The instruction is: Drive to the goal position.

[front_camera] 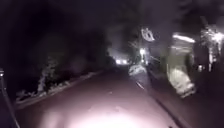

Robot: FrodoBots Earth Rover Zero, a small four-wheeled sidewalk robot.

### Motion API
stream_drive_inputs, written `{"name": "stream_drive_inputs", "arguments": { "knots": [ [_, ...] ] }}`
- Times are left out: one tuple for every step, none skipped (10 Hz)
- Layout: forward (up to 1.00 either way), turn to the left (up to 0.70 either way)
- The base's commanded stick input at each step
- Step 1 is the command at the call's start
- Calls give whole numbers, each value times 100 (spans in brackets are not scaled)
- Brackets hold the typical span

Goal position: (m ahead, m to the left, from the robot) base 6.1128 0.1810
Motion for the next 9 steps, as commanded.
{"name": "stream_drive_inputs", "arguments": {
  "knots": [
    [50,0],
    [50,0],
    [50,3],
    [50,7],
    [50,0],
    [50,0],
    [50,0],
    [50,0],
    [50,0]
  ]
}}
